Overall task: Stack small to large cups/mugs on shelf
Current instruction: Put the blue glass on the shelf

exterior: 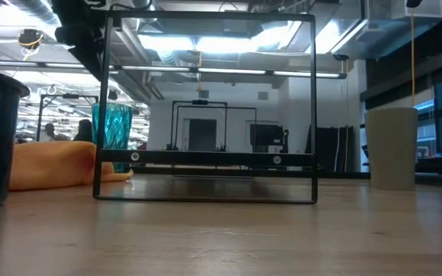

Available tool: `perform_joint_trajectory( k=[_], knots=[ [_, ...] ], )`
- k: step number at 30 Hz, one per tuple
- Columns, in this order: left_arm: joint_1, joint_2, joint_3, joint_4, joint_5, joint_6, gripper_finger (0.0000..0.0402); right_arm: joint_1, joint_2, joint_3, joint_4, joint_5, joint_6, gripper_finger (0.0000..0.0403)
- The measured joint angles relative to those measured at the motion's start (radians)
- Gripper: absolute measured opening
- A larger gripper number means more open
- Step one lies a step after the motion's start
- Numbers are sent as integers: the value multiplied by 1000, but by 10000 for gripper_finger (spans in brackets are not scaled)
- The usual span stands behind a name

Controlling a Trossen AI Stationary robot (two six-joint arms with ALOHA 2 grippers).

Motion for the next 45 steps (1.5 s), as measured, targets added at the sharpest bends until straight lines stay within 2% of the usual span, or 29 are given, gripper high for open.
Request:
perform_joint_trajectory(
  k=[7,12,17,24,34,45],
  knots=[
    [34,43,0,-17,51,69,121,0,0,0,-9,0,-2,67],
    [35,78,0,-2,52,118,136,0,0,0,-21,1,-1,67],
    [52,115,1,41,45,168,137,0,0,0,-34,1,-1,67],
    [78,177,1,28,93,170,137,0,0,0,-46,0,2,67],
    [91,231,1,32,94,169,135,0,0,0,-58,0,3,67],
    [156,273,1,51,103,104,132,0,0,0,-60,0,2,67]
  ],
)
